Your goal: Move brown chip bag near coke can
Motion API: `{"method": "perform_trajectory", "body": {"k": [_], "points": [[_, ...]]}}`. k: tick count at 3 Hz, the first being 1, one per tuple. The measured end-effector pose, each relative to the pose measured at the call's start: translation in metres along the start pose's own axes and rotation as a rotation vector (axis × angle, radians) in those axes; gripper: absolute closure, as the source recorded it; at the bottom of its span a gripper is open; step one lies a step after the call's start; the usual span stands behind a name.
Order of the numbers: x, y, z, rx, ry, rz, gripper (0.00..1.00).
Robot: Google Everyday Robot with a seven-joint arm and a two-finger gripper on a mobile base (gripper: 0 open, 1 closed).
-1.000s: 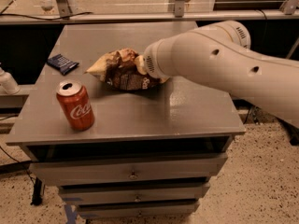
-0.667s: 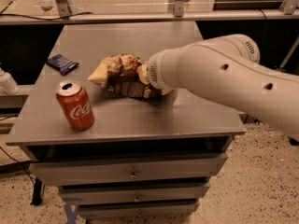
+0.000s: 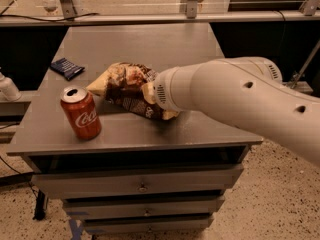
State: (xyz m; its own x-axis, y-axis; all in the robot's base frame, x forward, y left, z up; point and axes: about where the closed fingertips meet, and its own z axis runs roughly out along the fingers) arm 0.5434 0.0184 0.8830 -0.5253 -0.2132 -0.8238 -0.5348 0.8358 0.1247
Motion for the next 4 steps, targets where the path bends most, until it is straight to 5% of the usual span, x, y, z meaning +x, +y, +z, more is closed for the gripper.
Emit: {"method": "perform_trajectory", "body": {"k": [2, 4], "points": [[0.0077, 0.0248, -0.0153, -0.049, 0.008, 0.015, 1.0], [0.0129, 0.0223, -0.0114, -0.063, 0.027, 0.016, 0.59]]}}
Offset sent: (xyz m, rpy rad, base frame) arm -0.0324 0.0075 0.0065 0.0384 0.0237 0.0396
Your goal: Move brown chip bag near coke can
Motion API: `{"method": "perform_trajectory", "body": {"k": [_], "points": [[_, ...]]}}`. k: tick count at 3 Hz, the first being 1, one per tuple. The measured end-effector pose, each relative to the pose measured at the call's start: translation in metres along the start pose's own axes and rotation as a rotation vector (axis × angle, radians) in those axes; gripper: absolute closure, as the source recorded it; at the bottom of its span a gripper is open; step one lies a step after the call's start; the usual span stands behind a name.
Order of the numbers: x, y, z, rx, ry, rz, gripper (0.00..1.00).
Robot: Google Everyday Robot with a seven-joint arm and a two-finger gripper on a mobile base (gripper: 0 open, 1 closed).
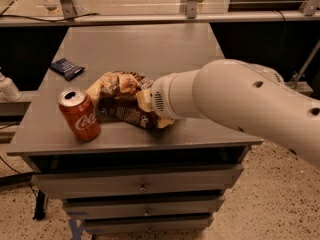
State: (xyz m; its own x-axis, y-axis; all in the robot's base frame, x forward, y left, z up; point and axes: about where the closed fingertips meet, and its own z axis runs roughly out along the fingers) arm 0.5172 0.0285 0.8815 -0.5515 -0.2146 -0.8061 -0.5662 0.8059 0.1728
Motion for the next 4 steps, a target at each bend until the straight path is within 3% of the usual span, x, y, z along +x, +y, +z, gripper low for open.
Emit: {"method": "perform_trajectory", "body": {"k": [2, 3, 4], "points": [[0.001, -0.01, 0.011, -0.025, 0.009, 0.001, 0.12], [-0.001, -0.017, 0.013, -0.03, 0.011, 0.0, 0.0], [-0.007, -0.026, 0.009, -0.023, 0.002, -0.006, 0.0]]}}
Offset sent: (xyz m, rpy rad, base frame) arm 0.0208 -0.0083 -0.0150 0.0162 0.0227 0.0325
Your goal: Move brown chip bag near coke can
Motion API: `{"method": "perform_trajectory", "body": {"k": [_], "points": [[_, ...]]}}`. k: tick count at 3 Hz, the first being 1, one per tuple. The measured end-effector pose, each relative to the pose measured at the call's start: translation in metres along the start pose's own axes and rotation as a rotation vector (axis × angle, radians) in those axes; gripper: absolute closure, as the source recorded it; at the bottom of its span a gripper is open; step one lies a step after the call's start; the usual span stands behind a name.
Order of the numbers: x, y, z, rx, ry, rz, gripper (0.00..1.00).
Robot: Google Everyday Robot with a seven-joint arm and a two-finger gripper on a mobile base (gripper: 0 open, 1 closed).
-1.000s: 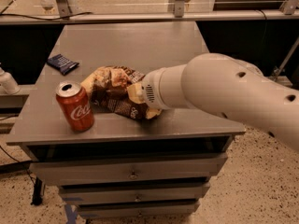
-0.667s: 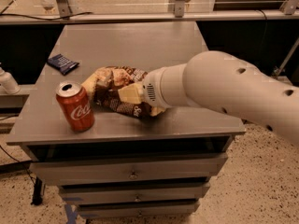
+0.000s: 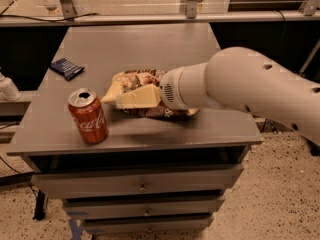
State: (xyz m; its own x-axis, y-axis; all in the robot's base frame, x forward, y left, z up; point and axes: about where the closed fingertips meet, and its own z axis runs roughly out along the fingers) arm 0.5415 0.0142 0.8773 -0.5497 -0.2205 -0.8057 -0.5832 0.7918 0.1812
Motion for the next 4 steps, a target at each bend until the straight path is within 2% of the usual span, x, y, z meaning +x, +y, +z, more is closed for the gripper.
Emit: {"method": "perform_trajectory", "body": {"k": [2, 3, 4], "points": [[-0.014, -0.017, -0.007, 0.0, -0.037, -0.008, 0.0], [-0.029, -0.038, -0.01, -0.043, -0.099, 0.028, 0.0], [-0.052, -0.067, -0.02, -0.164, -0.209, 0.116, 0.0]]}}
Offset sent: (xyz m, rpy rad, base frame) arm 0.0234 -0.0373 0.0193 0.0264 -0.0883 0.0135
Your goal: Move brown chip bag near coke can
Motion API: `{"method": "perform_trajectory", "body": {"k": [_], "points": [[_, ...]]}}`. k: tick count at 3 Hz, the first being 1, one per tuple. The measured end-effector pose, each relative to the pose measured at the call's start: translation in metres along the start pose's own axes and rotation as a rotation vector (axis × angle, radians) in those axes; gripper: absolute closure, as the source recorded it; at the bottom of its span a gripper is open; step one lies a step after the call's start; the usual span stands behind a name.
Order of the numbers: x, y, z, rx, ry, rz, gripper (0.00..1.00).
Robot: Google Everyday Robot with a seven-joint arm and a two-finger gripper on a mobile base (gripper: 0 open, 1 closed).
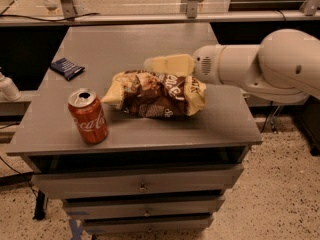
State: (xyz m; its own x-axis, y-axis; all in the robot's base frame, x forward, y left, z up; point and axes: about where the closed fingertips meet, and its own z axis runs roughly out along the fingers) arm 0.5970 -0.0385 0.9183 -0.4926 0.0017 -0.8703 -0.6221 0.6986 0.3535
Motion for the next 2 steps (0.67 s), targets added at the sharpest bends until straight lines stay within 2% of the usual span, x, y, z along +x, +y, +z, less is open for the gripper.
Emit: {"method": "perform_trajectory", "body": {"k": [1, 2], "points": [[-0.034, -0.056, -0.046, -0.045, -0.135, -0.027, 0.0], [-0.087, -0.09, -0.098, -0.021, -0.249, -0.19, 0.0]]}}
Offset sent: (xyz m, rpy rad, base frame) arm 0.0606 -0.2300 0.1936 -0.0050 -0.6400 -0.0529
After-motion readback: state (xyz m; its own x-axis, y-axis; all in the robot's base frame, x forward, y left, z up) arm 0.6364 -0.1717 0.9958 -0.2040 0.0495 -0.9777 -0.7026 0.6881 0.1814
